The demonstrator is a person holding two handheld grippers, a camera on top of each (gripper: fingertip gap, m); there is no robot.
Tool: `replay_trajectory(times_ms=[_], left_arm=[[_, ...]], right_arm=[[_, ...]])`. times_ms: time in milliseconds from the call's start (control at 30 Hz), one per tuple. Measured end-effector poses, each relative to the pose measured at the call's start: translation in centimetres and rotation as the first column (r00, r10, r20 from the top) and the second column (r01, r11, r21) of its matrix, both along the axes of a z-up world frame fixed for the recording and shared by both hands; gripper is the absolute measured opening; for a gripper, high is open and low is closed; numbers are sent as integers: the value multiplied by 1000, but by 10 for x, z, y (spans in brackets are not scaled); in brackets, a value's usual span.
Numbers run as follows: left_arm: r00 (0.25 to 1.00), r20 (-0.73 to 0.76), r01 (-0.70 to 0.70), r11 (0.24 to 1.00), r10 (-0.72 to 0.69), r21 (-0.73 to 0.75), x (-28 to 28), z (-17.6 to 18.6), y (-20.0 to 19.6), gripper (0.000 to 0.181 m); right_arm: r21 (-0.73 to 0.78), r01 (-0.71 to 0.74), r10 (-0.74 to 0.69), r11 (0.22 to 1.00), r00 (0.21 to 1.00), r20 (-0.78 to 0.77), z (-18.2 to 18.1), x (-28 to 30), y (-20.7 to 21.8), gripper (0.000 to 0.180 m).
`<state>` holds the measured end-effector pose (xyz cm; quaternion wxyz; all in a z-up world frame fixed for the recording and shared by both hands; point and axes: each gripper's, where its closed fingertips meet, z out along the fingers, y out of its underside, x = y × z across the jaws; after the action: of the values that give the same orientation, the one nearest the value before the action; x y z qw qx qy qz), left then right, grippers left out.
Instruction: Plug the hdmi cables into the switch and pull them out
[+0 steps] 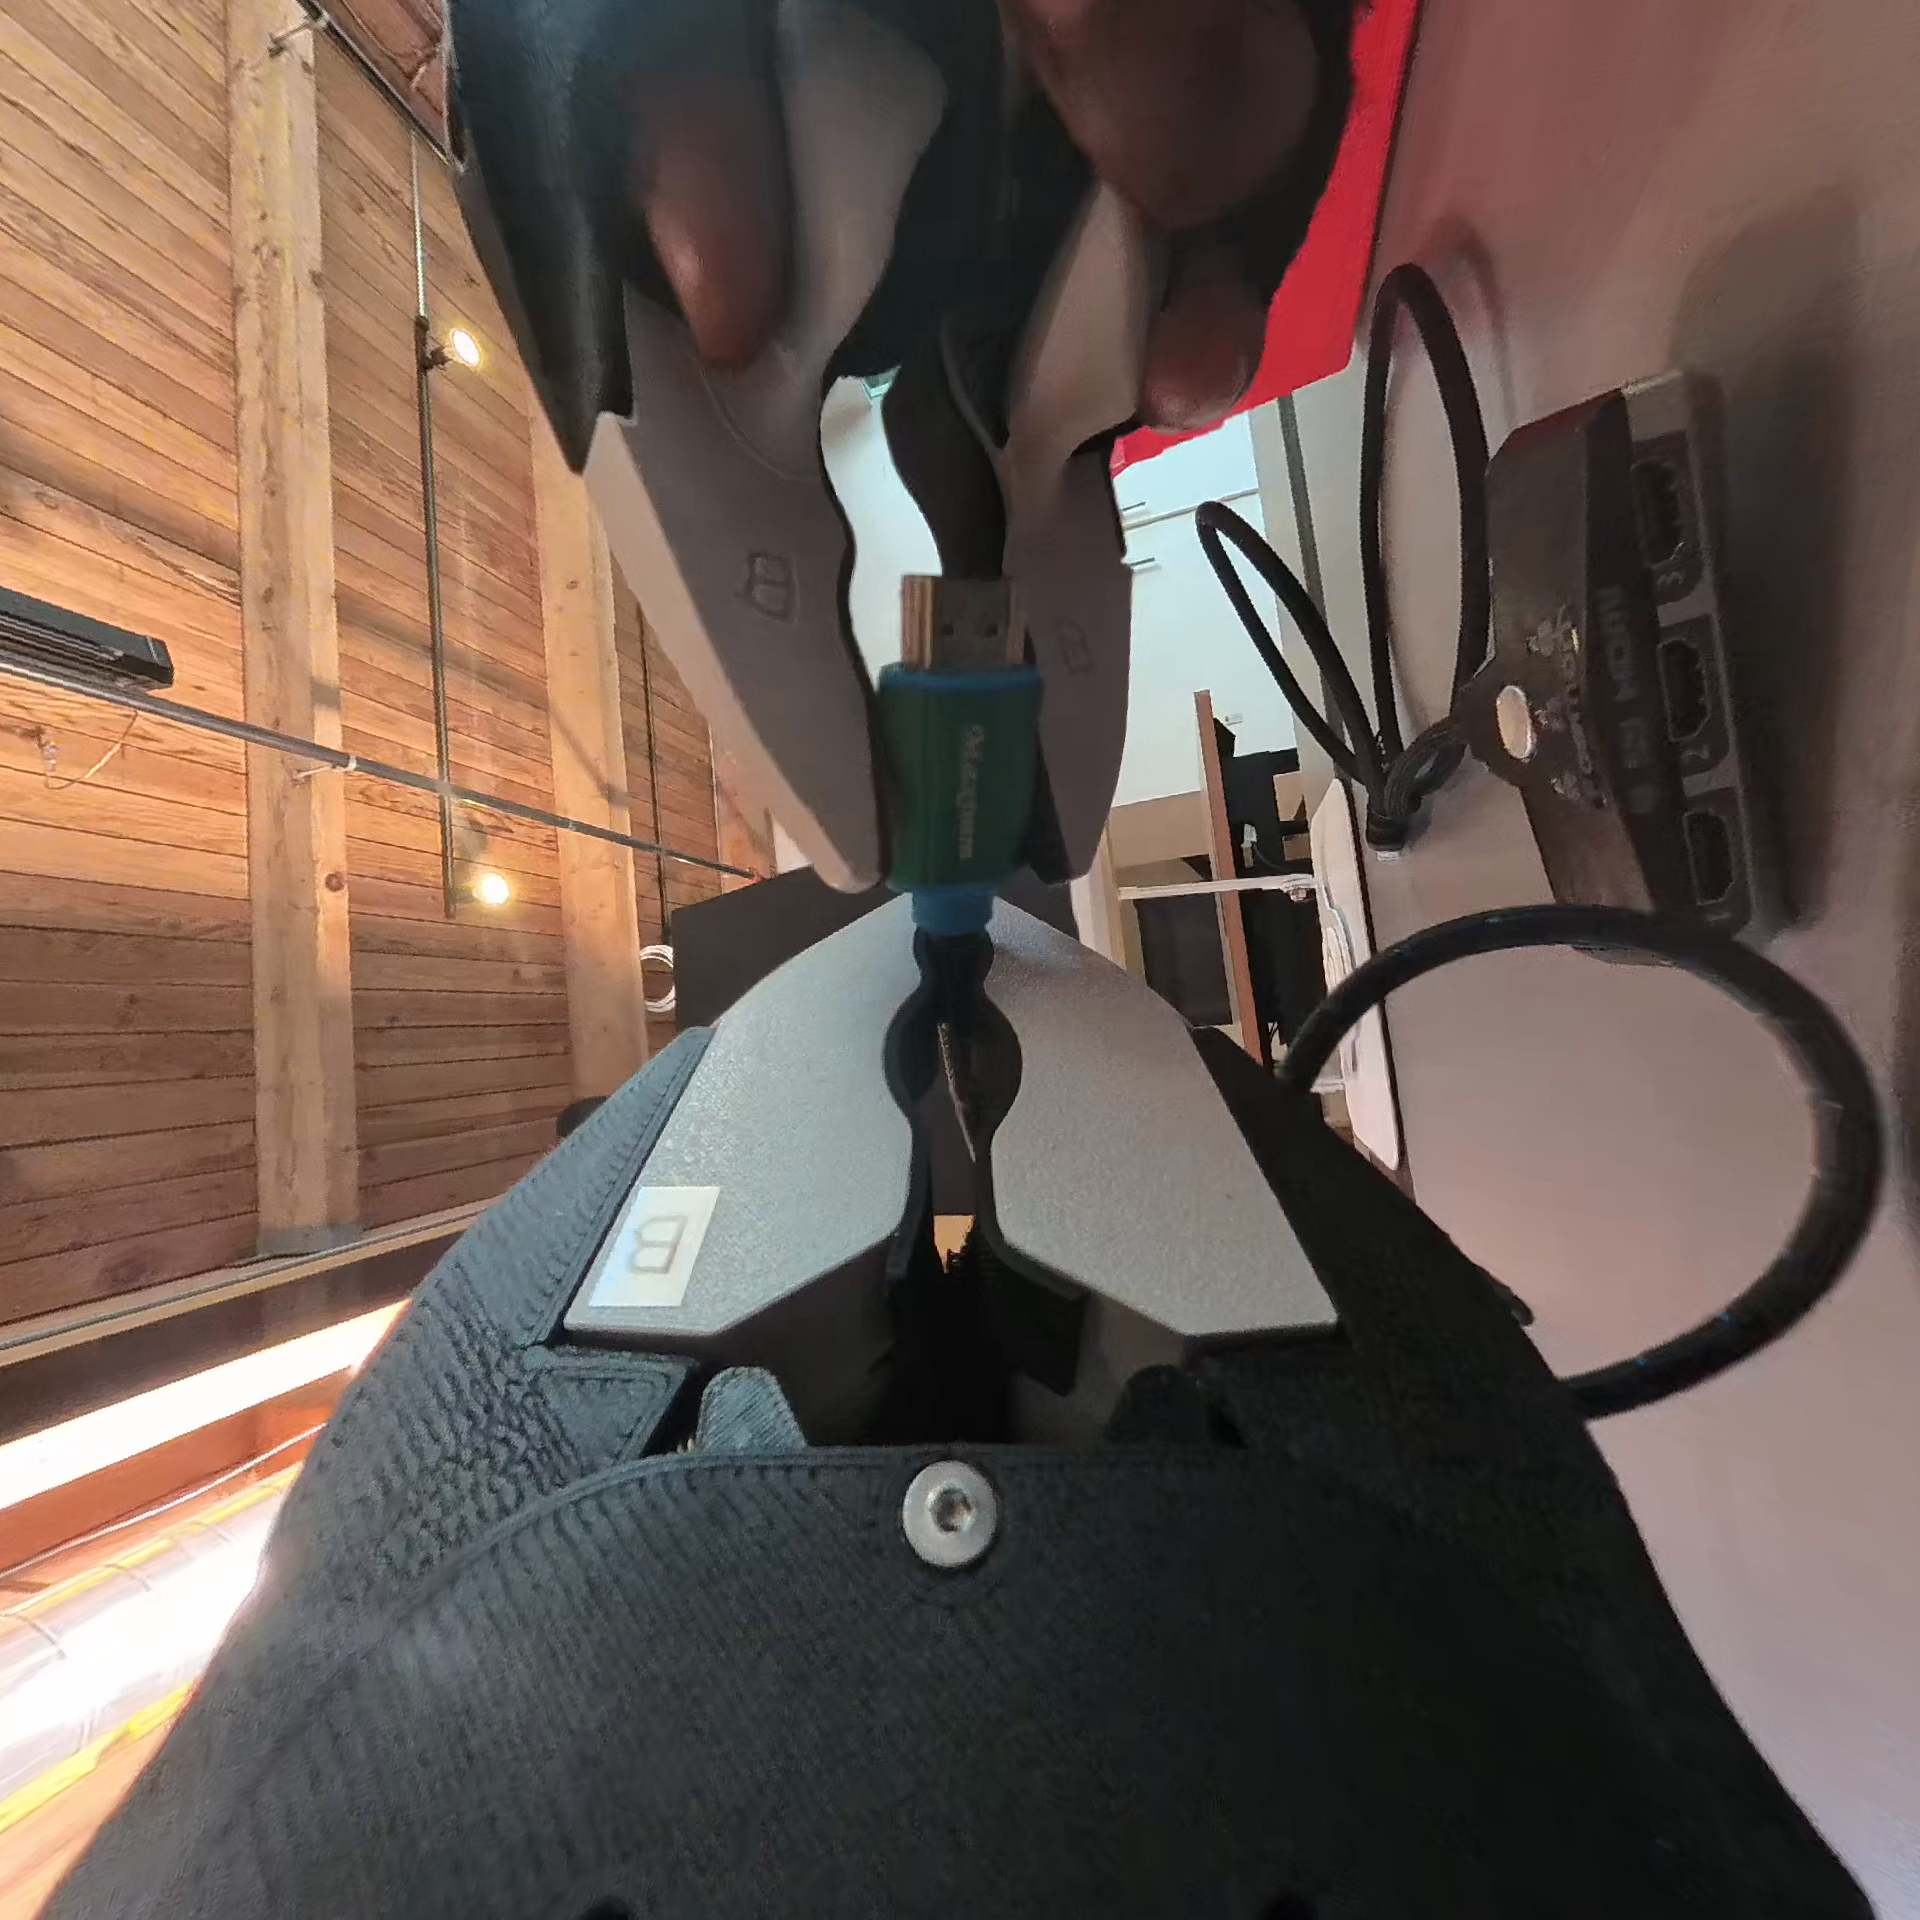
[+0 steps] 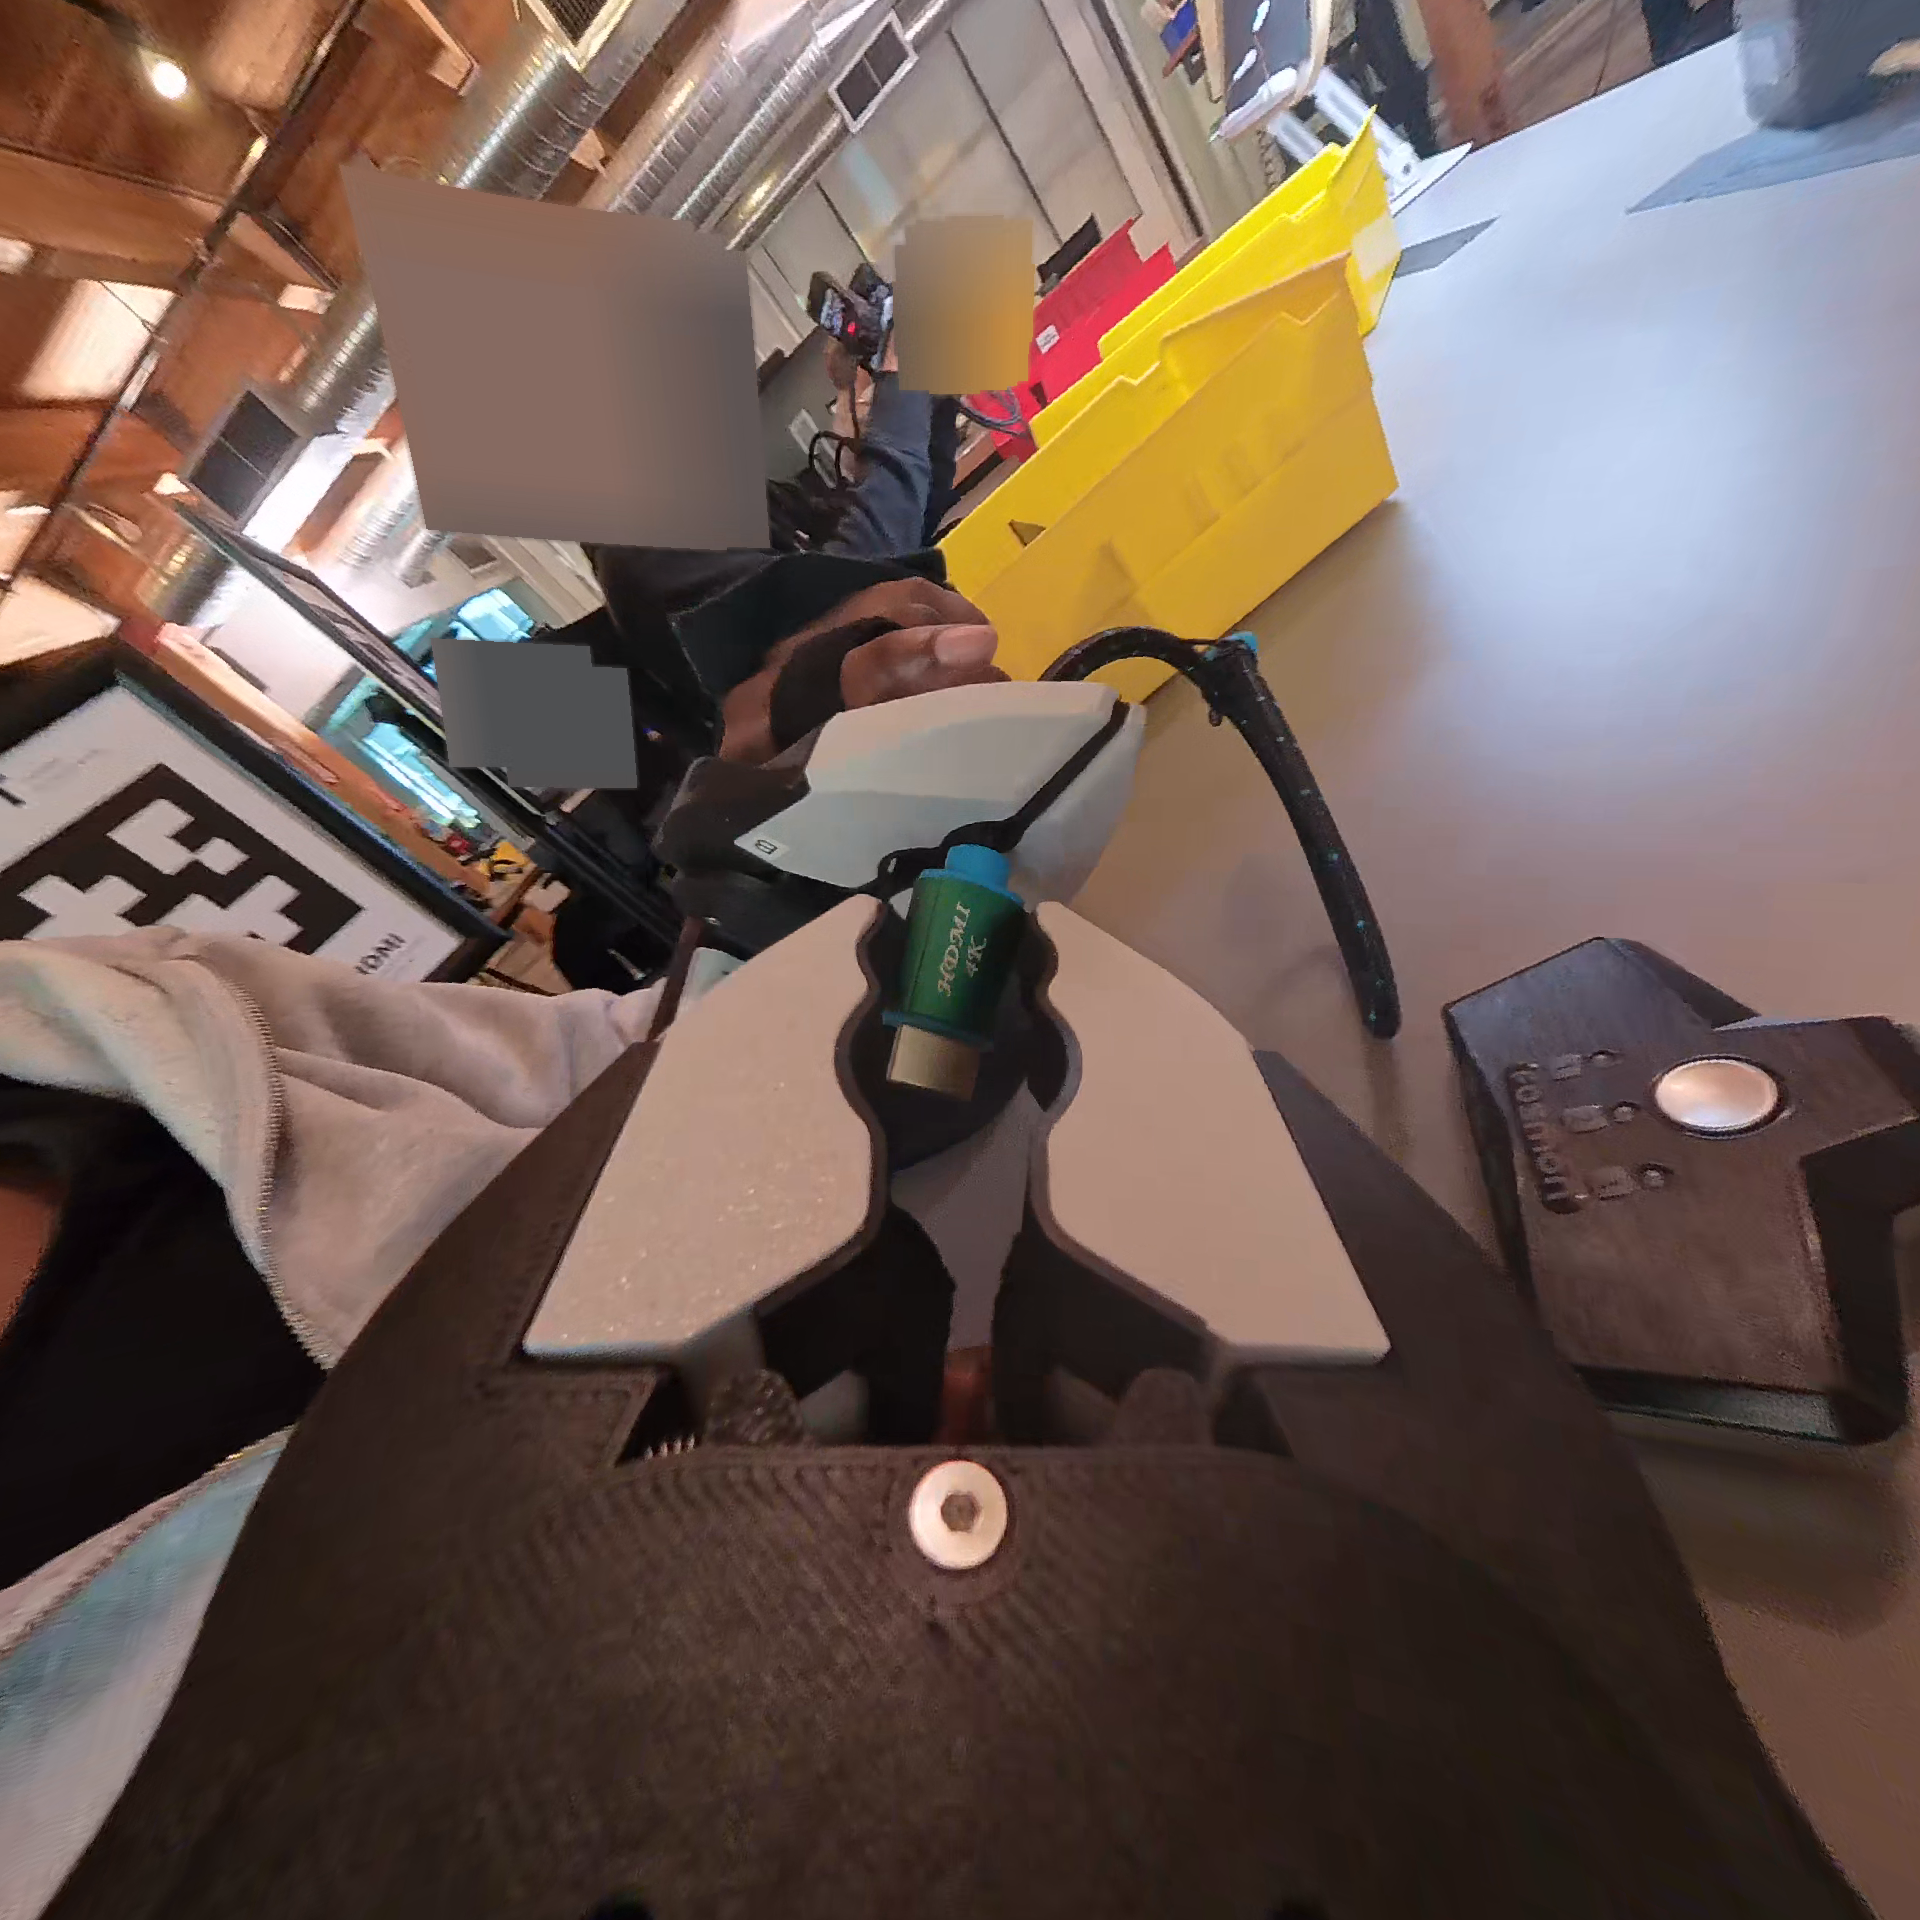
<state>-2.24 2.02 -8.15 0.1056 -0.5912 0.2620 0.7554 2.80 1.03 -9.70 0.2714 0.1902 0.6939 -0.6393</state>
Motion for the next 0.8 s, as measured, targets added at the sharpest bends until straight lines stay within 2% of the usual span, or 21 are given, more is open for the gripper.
replay_trajectory(times_ms=[100, 267, 400, 500, 533, 567, 633, 700, 733, 800], left_arm=[[998, 65, 10, 997, -15, 72, -2, 0, -2, 0], [951, 269, 64, 949, -152, 310, 1, 5, -6, 22], [871, 372, 90, 848, -321, 522, 8, 18, -10, 25], [777, 430, 70, 743, -459, 666, 12, 25, -12, 25], [702, 468, 37, 684, -536, 728, 14, 26, -10, 25], [584, 507, -23, 612, -634, 791, 18, 25, -6, 25], [270, 507, -202, 466, -819, 861, 27, 23, 2, 33], [7, 410, -347, 382, -912, 856, 35, 23, 7, 46], [-71, 354, -403, 351, -933, 845, 35, 23, 8, 47], [-165, 257, -478, 305, -952, 824, 35, 23, 10, 48]], right_arm=[[-3, 43, -43, 999, 996, -79, 1, -4, 0, 21], [-68, 105, -112, 992, 987, -113, 9, -12, 2, 21], [-141, 172, -187, 975, 977, -101, 21, -25, 12, 21], [-189, 214, -239, 958, 964, -118, 30, -32, 20, 21], [-205, 227, -258, 952, 956, -141, 33, -33, 22, 21], [-215, 242, -282, 946, 942, -180, 36, -34, 23, 21], [-221, 272, -331, 936, 895, -298, 41, -34, 26, 22], [-229, 285, -359, 931, 832, -423, 46, -31, 26, 21], [-239, 278, -361, 931, 804, -473, 49, -27, 26, 21], [-252, 238, -340, 938, 771, -539, 53, -18, 24, 21]])
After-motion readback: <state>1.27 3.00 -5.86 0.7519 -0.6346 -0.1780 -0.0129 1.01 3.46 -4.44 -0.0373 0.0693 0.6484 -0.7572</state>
